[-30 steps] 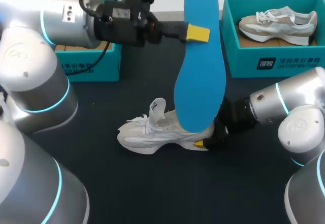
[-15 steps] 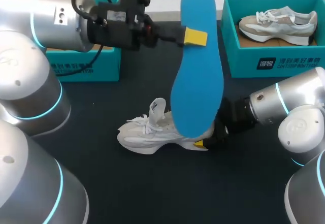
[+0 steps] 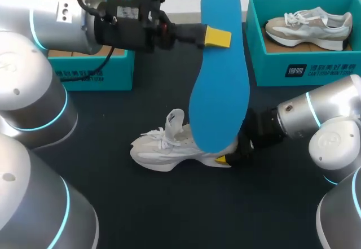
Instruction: Take the shoe out of the shoebox, open the shoe tongue, remove and reinsert the insole, then place the shoe into the shoebox
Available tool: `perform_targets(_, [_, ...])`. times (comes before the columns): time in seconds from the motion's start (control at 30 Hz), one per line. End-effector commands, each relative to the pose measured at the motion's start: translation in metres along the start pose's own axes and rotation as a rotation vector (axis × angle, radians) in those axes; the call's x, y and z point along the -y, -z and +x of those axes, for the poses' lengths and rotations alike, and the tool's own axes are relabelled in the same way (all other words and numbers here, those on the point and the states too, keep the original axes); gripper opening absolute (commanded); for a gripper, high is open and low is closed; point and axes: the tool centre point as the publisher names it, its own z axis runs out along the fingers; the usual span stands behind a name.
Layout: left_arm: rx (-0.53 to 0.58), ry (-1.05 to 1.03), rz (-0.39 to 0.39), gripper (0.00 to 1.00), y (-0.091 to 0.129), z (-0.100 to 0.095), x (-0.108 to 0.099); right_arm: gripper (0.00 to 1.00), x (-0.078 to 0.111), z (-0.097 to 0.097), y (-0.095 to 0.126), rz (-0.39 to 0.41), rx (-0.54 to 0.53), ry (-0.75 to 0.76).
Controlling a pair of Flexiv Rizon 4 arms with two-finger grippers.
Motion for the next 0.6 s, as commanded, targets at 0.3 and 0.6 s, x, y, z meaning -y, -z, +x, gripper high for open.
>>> perform_targets(0.3, [-0.005, 0.012, -0.007, 0.0, -0.0051, 0.0115, -0.0048, 0.0, -0.0014, 0.001, -0.0002, 0.004, 0.002, 0.0])
perform_targets(0.6, [-0.017, 0.01, 0.024, 0.0, -0.0064, 0.0128, -0.0054, 0.0, -0.0014, 0.001, -0.0002, 0.004, 0.002, 0.0])
